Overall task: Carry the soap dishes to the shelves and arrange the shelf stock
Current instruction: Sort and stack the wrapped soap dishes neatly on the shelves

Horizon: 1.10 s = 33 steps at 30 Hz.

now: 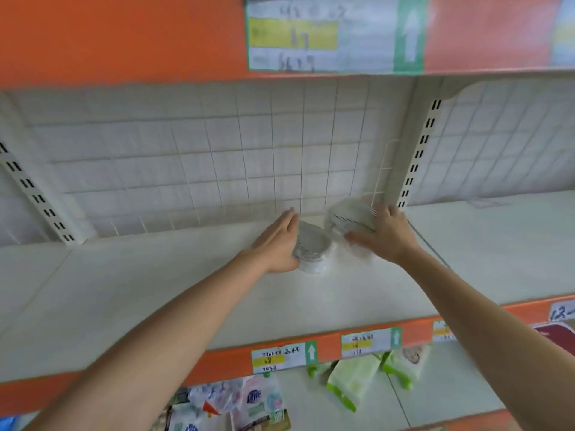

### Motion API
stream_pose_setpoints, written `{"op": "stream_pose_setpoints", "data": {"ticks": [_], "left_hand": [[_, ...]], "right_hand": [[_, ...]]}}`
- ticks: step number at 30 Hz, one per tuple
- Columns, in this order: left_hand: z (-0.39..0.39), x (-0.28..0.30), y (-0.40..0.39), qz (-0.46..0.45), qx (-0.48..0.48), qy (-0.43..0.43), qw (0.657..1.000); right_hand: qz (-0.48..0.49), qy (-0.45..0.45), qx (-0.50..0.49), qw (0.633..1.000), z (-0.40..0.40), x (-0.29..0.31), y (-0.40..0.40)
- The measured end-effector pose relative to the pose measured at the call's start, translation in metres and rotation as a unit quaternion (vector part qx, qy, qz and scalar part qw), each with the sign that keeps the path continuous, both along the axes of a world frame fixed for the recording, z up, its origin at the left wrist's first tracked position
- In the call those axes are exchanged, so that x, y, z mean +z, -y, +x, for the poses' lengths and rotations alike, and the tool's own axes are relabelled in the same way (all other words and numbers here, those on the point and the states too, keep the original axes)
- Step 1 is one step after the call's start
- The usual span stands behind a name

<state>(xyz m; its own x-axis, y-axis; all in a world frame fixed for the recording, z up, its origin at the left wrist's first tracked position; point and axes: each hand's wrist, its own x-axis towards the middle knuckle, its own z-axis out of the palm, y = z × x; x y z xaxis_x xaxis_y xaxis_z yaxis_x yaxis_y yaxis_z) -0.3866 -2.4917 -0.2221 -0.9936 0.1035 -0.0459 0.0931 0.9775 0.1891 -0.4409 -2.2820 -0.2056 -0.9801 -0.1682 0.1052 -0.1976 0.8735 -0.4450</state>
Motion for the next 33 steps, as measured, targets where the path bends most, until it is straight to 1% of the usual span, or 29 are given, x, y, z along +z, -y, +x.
{"op": "stream_pose_setpoints", "data": {"ticks": [2,4,8,10,14,17,19,21,26,30,33], "left_hand": [[-0.006,-0.005,-0.007,-0.029,-0.02,0.045,0.998],[-0.006,-0.013,-0.011,-0.067,-0.022,0.065,0.995],[0.014,-0.012,-0.017,-0.134,-0.035,0.018,0.99],[0.028,-0.004,-0.018,-0.159,-0.03,0.027,0.986],[0.063,0.007,-0.015,-0.14,-0.006,0.072,0.988],[0.095,0.023,-0.016,-0.089,0.021,0.104,0.99],[0.118,0.041,-0.018,-0.057,0.037,0.11,0.992],[0.144,0.064,-0.022,-0.046,0.037,0.109,0.992],[0.207,0.131,-0.041,-0.046,0.017,0.115,0.992],[0.241,0.199,-0.054,-0.053,0.002,0.096,0.994],[0.256,0.251,-0.056,-0.052,-0.007,0.069,0.996]], "right_hand": [[0.009,0.01,-0.012,1.0,0.005,-0.003,-0.018],[0.019,0.014,-0.015,1.0,0.014,-0.004,-0.027],[0.017,0.029,-0.005,0.999,0.037,-0.003,-0.031],[0.026,0.04,0.007,0.999,0.052,-0.001,-0.031],[0.045,0.068,0.022,0.996,0.089,0.01,-0.035],[0.044,0.077,0.032,0.996,0.117,0.027,-0.044],[0.042,0.078,0.038,0.995,0.138,0.042,-0.05],[0.042,0.083,0.048,0.995,0.16,0.059,-0.057],[0.04,0.102,0.076,0.991,0.216,0.122,-0.071],[0.039,0.082,0.097,0.991,0.248,0.182,-0.088],[0.038,0.062,0.119,0.99,0.256,0.228,-0.099]]}}
